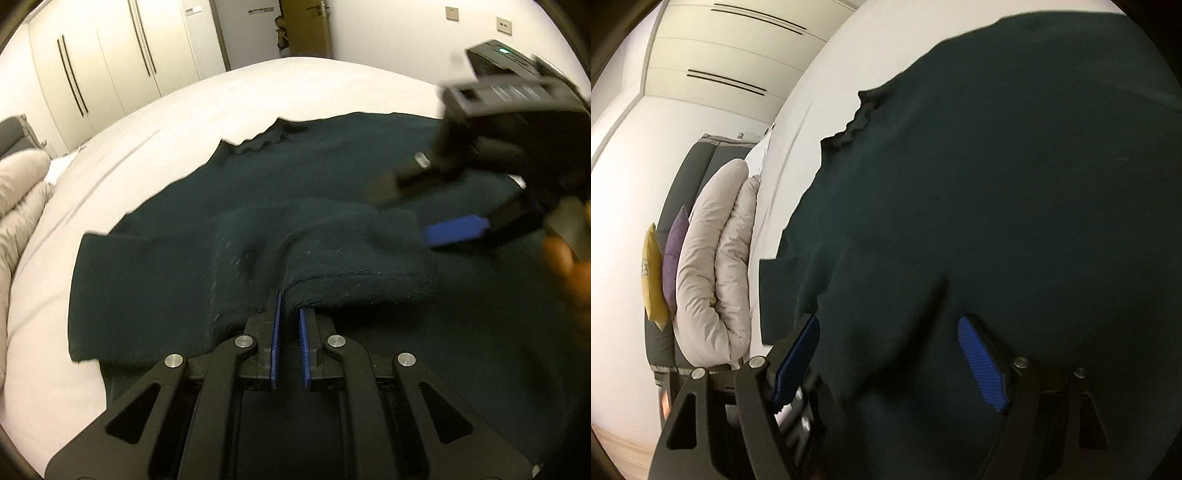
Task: Fold small clothes
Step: 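Fold the held sleeve across the sweater body with the left gripper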
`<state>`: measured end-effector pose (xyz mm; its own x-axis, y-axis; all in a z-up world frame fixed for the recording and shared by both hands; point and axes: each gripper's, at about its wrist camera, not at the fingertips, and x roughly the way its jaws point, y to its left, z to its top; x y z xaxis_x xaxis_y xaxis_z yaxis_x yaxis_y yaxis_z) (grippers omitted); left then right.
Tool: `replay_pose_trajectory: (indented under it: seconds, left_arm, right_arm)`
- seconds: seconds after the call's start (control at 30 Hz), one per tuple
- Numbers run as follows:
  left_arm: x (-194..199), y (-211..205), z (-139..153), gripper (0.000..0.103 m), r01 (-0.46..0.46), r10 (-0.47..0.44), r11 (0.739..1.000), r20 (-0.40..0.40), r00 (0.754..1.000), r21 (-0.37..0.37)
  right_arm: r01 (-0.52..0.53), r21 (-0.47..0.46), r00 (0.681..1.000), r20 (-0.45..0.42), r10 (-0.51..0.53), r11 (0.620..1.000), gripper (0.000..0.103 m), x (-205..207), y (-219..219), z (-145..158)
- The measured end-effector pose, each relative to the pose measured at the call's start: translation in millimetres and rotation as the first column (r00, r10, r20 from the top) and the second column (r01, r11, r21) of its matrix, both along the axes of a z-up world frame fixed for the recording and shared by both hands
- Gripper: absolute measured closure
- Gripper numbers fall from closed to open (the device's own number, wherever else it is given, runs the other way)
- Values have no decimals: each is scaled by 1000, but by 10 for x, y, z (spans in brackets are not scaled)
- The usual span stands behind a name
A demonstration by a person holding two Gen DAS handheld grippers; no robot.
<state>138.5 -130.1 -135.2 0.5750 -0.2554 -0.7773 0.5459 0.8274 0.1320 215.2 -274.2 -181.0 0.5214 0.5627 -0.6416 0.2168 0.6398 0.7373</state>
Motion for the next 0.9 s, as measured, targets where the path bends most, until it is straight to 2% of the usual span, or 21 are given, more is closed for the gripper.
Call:
replay_pose_trajectory:
  seconds: [0.13,0.2,0.3,0.5,0.53,0.6,0.63,0.67,0.7,0.77,0.9]
  left_arm:
    - [109,212,-11,95,-33,30,997,-45,999,-70]
    - [201,272,-61,95,-56,51,995,-63,997,-79]
    - [270,317,-132,95,-73,65,992,-88,994,-100]
    - [320,332,-192,95,-75,65,991,-89,994,-107]
    - [338,355,-196,95,-79,68,990,-97,993,-119]
    - [377,416,-203,95,-92,76,985,-117,990,-142]
    - [357,456,-186,95,-99,80,984,-124,989,-151]
    - [358,491,-178,95,-107,87,981,-129,988,-159]
    - [348,541,-153,95,-117,96,979,-128,987,-169]
    - [344,638,-104,95,-127,105,973,-121,987,-194]
    - [300,803,-79,95,-147,122,967,-131,984,-209]
  right_arm:
    - [8,39,1000,-30,-7,999,23,154,102,15]
    - [-1,45,998,-55,4,999,26,152,141,-1]
    - [23,108,996,-87,-13,994,28,27,126,-24]
    - [36,168,994,-110,-18,985,32,3,231,-93]
    - [35,172,994,-107,-17,985,35,15,247,-99]
    - [22,196,993,-115,0,980,53,78,297,-173]
    - [19,187,993,-118,3,982,60,110,319,-206]
    - [8,172,993,-115,12,985,80,125,332,-214]
    - [-8,148,994,-110,25,989,93,147,349,-211]
    - [-31,93,996,-83,39,995,93,159,332,-126]
    - [-61,-118,998,23,64,991,94,224,104,347]
